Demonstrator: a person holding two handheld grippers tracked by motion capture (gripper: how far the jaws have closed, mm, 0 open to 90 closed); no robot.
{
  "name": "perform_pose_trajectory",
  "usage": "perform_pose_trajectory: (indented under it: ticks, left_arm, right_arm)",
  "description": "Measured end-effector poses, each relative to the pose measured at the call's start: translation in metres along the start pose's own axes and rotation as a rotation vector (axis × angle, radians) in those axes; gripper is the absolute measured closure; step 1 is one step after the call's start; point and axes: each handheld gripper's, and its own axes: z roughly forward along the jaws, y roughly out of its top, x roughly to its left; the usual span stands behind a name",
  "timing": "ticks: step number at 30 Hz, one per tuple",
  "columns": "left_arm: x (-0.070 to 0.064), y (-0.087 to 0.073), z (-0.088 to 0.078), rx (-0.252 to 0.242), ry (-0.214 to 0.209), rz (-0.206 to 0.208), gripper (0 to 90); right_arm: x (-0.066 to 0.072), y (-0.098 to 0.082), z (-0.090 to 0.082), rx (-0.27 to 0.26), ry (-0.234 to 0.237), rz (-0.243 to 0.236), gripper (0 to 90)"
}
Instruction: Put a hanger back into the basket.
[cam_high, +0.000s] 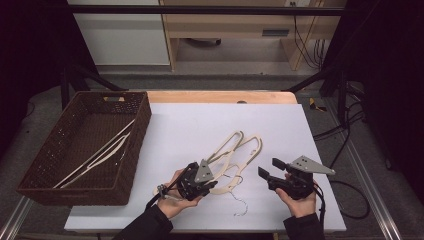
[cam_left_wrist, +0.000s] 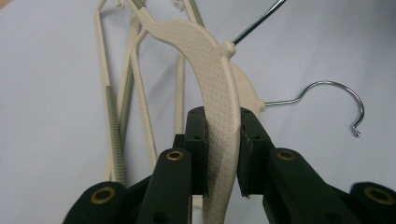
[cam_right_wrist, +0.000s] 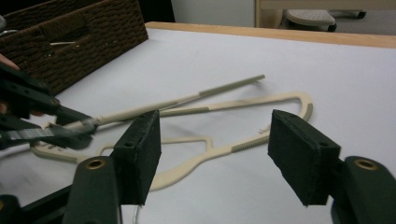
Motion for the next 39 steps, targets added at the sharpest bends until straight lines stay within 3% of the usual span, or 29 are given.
perform_pose_trajectory:
  ticks: [6, 11, 19, 29, 34, 39]
  left_arm:
    - [0.011, -0.002, -0.013, -0.035, 0.02, -0.05, 78.5]
    - [0.024, -0.006, -0.024, -0.067, 0.039, -0.1, 80.2]
    - [0.04, -0.012, -0.035, -0.096, 0.074, -0.142, 82.5]
    - [0.056, -0.019, -0.046, -0.129, 0.129, -0.196, 86.1]
    - [0.056, -0.019, -0.052, -0.145, 0.161, -0.184, 86.2]
    - [0.053, -0.014, -0.067, -0.189, 0.163, -0.179, 86.2]
  right_arm:
    - [-0.01, -0.01, 0.002, 0.014, -0.022, -0.005, 26.2]
    - [-0.012, -0.012, 0.003, 0.024, -0.029, -0.014, 22.2]
    - [-0.01, -0.014, 0.004, 0.016, -0.032, -0.033, 14.7]
    - [-0.011, -0.014, 0.003, 0.014, -0.038, -0.03, 13.8]
    - [-0.012, -0.014, 0.002, 0.008, -0.035, -0.044, 13.7]
    - [-0.011, -0.013, 0.001, 0.005, -0.036, -0.02, 13.3]
